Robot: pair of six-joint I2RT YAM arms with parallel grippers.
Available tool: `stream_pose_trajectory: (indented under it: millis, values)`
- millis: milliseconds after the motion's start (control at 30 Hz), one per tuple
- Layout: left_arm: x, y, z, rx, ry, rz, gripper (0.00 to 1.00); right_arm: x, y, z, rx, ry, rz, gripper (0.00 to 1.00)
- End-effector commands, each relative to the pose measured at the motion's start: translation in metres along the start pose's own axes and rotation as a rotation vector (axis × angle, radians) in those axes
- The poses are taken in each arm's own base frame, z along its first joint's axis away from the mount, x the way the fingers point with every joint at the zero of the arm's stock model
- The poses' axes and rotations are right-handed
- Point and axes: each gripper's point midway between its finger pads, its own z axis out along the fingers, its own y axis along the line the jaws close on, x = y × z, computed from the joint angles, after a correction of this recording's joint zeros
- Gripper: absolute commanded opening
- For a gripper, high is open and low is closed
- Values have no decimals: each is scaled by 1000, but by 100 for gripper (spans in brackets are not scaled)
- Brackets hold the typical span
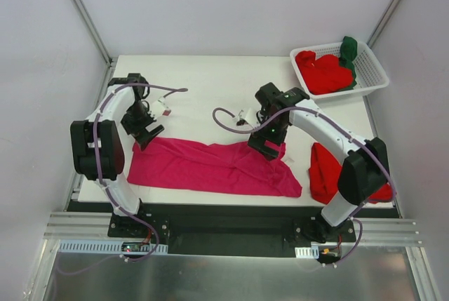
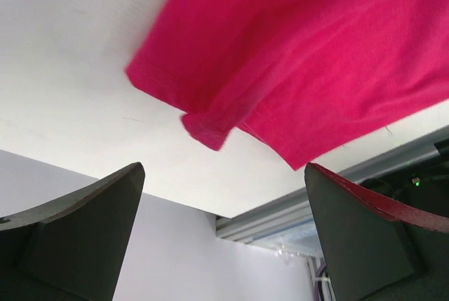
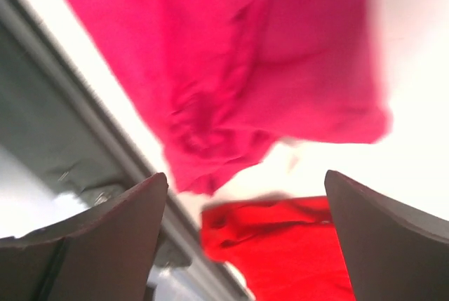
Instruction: Fold and stack the t-shirts
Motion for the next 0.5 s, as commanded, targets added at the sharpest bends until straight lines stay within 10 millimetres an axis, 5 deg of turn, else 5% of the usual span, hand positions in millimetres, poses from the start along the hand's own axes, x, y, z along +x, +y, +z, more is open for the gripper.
stream_pose_trajectory:
  millis: [0, 267, 467]
  values:
    - [-31, 13, -20, -36, -104, -24, 99, -27, -55, -7, 271, -105, 45, 96]
    - [-74, 46, 9, -68, -110, -24, 99, -24, -105, 26, 447, -43, -27, 96]
    - [-84, 47, 29, -27, -84, -5, 99, -14, -115, 42, 441, 25, -30, 96]
